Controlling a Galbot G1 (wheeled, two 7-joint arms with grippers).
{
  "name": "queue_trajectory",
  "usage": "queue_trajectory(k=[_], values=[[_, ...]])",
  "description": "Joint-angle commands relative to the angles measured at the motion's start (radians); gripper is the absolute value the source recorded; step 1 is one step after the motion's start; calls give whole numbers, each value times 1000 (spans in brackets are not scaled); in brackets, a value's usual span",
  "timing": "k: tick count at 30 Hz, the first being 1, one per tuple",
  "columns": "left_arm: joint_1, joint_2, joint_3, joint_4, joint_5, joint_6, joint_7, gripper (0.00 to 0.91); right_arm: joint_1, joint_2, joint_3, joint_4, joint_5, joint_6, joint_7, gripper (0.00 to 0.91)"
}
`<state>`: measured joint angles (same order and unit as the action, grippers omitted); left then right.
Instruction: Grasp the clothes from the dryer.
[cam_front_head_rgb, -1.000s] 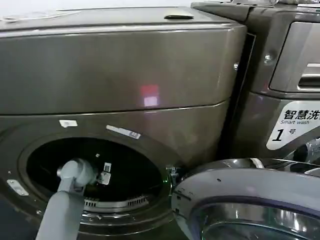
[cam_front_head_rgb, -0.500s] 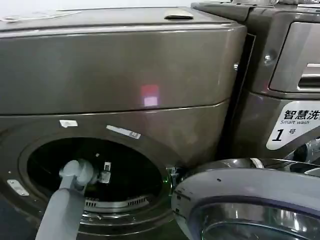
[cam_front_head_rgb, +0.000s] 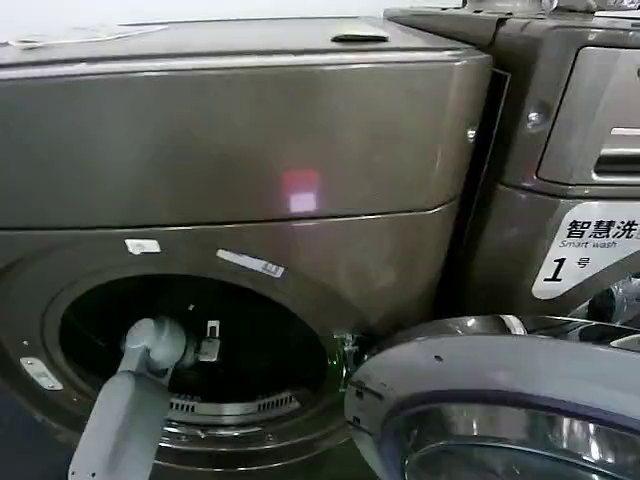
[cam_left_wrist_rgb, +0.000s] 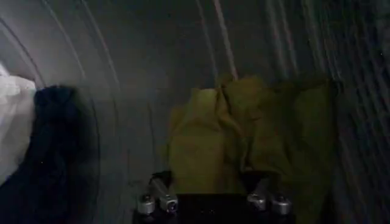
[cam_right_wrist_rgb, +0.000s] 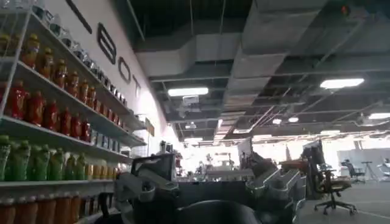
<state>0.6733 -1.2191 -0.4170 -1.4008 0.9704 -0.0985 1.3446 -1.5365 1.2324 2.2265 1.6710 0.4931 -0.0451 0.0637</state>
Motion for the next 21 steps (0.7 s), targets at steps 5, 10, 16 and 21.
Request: queue_trajectory(k=[5, 10, 16, 21], values=[[-6, 6, 8, 57, -87, 19, 3, 0, 8, -1, -6, 3, -6, 0, 0, 907], [-15, 4, 7, 70, -92, 33, 2, 0, 8, 0, -8, 0, -7, 1, 1, 907], [-16, 4, 7, 33, -155, 74, -16, 0, 6, -1, -9, -1, -7, 0, 0, 907], [-38, -8, 8, -9, -188, 113, -130, 0, 7, 0, -14, 11, -3, -15, -3, 907]])
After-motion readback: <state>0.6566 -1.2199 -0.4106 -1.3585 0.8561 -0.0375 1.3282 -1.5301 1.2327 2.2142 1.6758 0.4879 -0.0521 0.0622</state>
